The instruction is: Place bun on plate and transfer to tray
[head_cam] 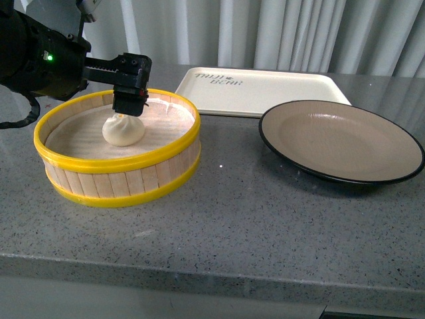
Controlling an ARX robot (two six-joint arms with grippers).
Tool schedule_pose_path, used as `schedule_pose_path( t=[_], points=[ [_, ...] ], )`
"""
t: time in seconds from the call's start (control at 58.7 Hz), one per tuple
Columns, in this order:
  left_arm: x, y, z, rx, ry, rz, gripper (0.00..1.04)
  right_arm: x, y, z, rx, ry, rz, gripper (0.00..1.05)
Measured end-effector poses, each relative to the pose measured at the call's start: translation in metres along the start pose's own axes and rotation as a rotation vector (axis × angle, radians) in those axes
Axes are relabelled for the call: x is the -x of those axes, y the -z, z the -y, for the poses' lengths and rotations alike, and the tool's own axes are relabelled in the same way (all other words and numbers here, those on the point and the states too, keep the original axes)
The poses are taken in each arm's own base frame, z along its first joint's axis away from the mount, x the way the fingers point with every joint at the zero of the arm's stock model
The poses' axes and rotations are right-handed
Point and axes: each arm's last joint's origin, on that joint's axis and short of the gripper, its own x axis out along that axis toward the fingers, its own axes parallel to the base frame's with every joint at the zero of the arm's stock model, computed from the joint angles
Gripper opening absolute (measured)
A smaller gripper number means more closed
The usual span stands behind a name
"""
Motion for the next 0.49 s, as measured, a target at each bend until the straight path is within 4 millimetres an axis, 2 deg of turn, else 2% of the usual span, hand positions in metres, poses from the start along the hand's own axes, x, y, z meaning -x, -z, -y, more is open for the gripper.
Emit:
schedule_pose_path(
  t=[0.221, 0.494],
  points=[
    [-0.012, 0.000, 0.003, 0.008, -0.055, -0.028, 0.98, 0.000, 0.000, 0.000, 0.000, 0.000, 0.000, 0.96],
    [-0.022, 0.002, 0.006, 0.112, -0.031, -0.105, 0.98, 0.000, 0.000, 0.000, 0.000, 0.000, 0.000, 0.96]
  ],
)
